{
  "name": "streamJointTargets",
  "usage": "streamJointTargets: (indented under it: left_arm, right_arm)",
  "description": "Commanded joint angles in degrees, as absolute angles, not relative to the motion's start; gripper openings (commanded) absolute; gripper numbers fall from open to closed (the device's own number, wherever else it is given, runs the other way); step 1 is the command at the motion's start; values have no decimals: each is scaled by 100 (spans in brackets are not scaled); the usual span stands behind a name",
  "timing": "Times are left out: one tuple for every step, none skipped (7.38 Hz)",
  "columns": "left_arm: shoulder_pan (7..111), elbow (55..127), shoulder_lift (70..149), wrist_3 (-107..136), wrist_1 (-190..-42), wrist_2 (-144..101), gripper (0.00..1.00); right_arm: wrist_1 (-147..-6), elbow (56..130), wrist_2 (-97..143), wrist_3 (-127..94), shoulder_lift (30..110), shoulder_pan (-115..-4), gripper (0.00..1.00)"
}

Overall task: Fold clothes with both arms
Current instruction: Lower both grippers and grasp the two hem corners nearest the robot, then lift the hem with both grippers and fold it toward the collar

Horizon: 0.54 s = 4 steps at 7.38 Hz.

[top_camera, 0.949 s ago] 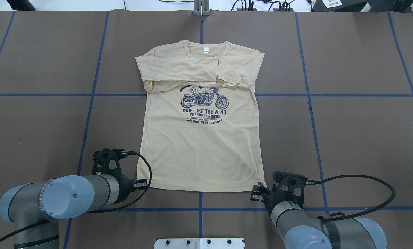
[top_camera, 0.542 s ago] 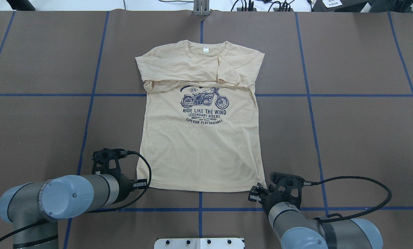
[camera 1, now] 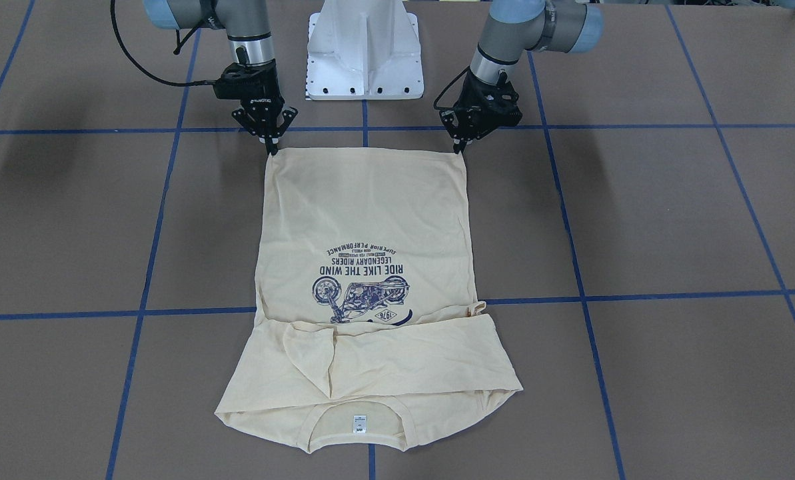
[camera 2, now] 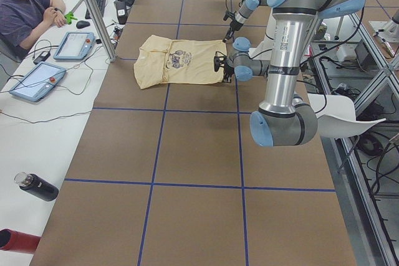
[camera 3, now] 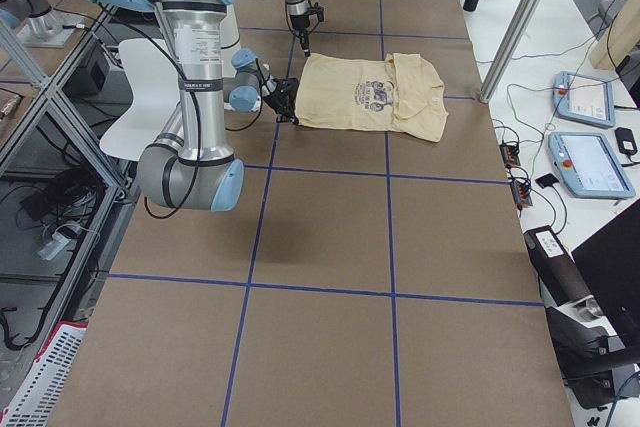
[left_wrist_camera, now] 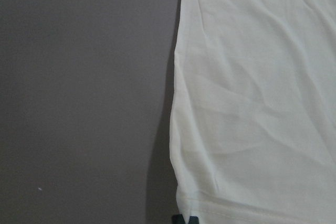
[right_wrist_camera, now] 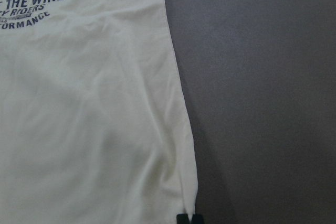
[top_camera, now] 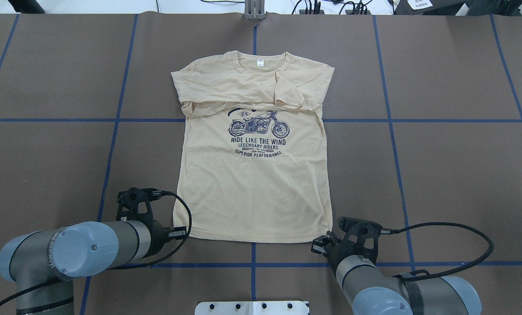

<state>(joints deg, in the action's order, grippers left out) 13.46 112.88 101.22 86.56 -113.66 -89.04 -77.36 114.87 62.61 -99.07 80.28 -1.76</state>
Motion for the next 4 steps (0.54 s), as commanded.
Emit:
streamJointTargets:
  left_arm:
    - [1380, 11965, 10047, 8509, -11147, -8990, 0]
    - [1406, 12571, 10020, 8412, -10814, -9322, 0]
    - [1406, 13186, 10020, 8411, -10349, -9412, 0]
    - [1311, 13949, 10046, 8411, -9683, -9692, 0]
  right_arm:
    - [-7752, 12168, 6424, -9853, 8164, -298, 0]
    - [-7917, 12686, 6686, -9853, 8400, -360, 0]
    - [-8136, 13448, 7193, -9853, 8837, -352, 0]
    - [-8208, 14169, 7555, -9835, 9268, -151, 0]
